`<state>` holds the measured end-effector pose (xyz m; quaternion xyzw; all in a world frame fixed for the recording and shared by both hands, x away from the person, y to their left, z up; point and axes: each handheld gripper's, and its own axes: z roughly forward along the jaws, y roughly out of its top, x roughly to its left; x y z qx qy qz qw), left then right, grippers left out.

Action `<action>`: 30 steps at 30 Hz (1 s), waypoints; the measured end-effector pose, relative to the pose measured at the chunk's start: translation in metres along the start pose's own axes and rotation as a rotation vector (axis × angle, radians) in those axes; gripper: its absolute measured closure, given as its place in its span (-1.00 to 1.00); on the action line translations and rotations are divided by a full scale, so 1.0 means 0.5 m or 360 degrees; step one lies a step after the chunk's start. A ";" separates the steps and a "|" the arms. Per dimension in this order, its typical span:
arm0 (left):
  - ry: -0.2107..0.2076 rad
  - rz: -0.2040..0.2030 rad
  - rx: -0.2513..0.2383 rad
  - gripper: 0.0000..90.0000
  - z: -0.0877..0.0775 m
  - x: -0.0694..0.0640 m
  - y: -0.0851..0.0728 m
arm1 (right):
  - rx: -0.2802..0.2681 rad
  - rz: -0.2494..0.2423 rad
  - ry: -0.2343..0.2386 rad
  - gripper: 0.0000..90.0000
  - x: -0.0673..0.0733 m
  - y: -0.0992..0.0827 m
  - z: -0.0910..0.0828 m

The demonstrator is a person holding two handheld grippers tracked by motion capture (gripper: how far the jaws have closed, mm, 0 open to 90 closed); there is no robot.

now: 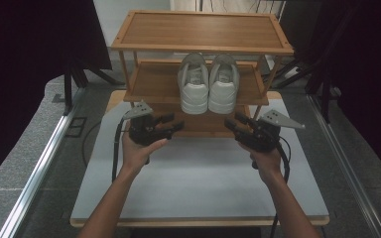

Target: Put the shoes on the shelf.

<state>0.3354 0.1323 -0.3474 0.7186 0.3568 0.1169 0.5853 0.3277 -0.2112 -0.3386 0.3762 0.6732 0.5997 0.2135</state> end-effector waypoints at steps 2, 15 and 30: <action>0.0004 -0.0018 -0.0001 -0.01 -0.014 0.001 -0.017 | 0.0006 0.0020 -0.0001 0.08 -0.005 -0.033 -0.022; 0.0078 -0.0174 0.0023 -0.11 -0.076 0.021 -0.156 | 0.0014 0.0083 -0.0049 0.03 -0.048 -0.153 -0.123; 0.0138 -0.0195 0.0066 -0.16 -0.073 0.032 -0.200 | 0.0025 0.0098 -0.0229 -0.23 -0.068 -0.190 -0.143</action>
